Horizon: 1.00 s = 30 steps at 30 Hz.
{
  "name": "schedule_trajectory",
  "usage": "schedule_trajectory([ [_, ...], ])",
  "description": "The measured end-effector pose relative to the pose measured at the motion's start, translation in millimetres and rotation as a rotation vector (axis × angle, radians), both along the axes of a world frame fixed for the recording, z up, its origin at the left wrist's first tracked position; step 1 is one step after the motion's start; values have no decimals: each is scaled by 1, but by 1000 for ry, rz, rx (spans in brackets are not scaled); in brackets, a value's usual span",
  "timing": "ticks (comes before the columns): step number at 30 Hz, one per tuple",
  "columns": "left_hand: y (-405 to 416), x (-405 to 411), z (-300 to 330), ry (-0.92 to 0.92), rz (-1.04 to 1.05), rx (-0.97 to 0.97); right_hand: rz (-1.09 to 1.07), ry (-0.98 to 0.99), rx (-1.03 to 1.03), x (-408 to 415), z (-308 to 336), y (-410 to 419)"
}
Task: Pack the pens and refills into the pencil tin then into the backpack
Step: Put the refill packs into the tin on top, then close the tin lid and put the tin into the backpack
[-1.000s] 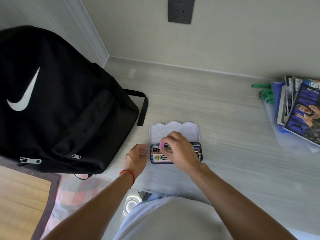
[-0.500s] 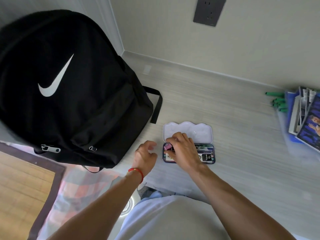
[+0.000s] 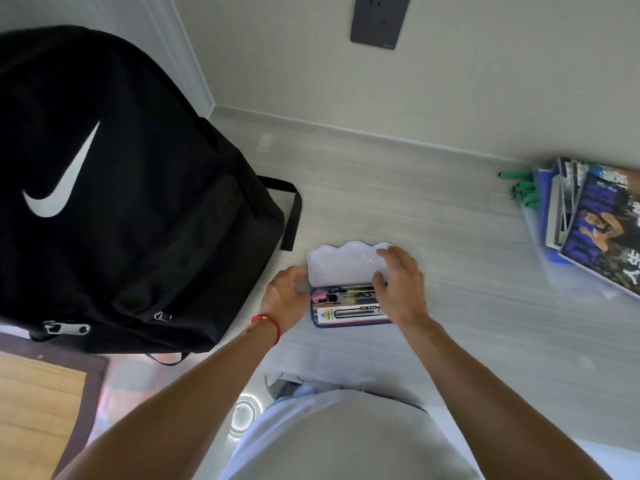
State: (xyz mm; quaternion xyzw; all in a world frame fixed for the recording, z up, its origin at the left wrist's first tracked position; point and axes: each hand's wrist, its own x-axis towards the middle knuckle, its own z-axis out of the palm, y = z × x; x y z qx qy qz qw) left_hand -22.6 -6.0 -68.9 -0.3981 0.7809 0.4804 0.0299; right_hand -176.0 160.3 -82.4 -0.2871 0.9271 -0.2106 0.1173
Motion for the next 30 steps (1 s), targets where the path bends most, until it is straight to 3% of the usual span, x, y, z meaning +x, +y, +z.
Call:
schedule_trajectory([
  [4, -8, -20, 0, -22, -77, 82, -96, -262, 60, -27, -4, 15],
  [7, -7, -26, 2, 7, 30, 225, -128, -344, 19, -33, -8, 18],
  [16, -11, -51, 10, 192, 183, 397, -506, -486, -353, -60, 9, 31],
  [20, -8, -45, 13, 160, 158, 115, -490, -436, -437, -47, 14, 46],
  [26, 18, -4, -6, 357, -22, -270, -413, -241, -419, -3, 2, 65],
  [30, 28, 14, -19, 256, -163, -448, -290, -214, -345, 19, -10, 83],
])
